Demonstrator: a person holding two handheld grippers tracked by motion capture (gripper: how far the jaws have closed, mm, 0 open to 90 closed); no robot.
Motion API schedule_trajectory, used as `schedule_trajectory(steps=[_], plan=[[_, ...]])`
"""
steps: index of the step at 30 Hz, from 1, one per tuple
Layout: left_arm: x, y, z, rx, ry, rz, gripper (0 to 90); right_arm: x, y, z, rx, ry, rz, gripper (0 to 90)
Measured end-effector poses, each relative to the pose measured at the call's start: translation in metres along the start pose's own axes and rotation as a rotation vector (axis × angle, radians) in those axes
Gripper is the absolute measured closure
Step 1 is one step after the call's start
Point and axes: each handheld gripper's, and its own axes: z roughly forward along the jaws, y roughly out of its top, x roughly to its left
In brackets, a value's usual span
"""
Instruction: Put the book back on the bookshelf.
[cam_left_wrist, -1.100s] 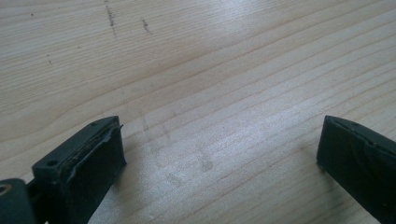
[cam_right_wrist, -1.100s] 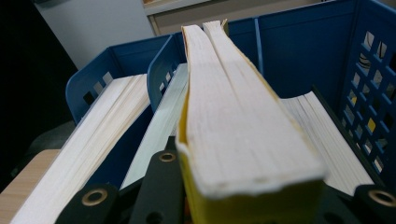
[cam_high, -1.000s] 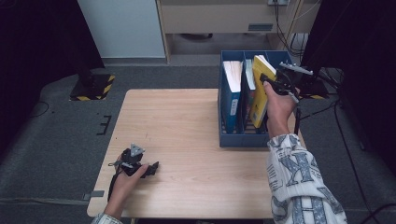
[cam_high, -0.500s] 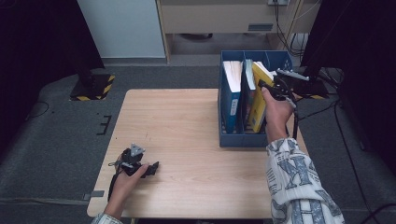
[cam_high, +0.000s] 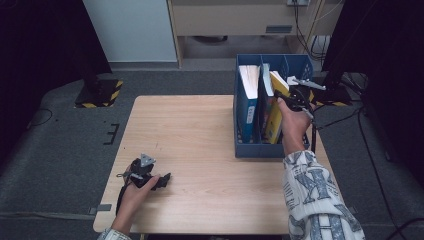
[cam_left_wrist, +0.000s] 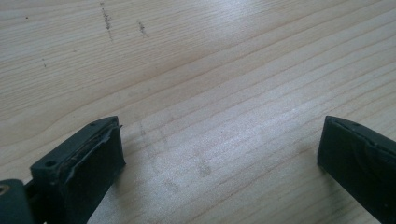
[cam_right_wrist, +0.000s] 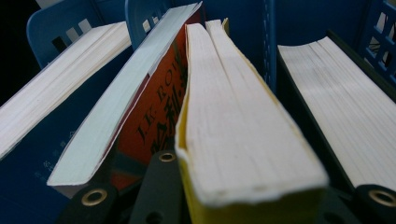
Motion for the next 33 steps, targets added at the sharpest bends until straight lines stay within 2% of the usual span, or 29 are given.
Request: schedule_trajectory(steps=[3, 7, 17, 33], plan=[[0.000, 0.000, 0.000, 0.000, 0.000, 0.000, 0.0, -0.001, -0.001, 0.001, 0.006, 0.001, -0.003, 74.0], [0.000, 0.000, 0.000, 0.000, -0.001, 0.001, 0.0, -0.005, -0.008, 0.005, 0.030, -0.005, 0.017, 73.9], [0.000, 0.000, 0.000, 0.000, 0.000, 0.001, 0.0, -0.007, -0.014, 0.008, 0.053, -0.004, 0.012, 73.9], [0.000, 0.000, 0.000, 0.000, 0.000, 0.001, 0.0, -0.005, -0.018, -0.003, 0.087, -0.003, -0.015, 73.3]])
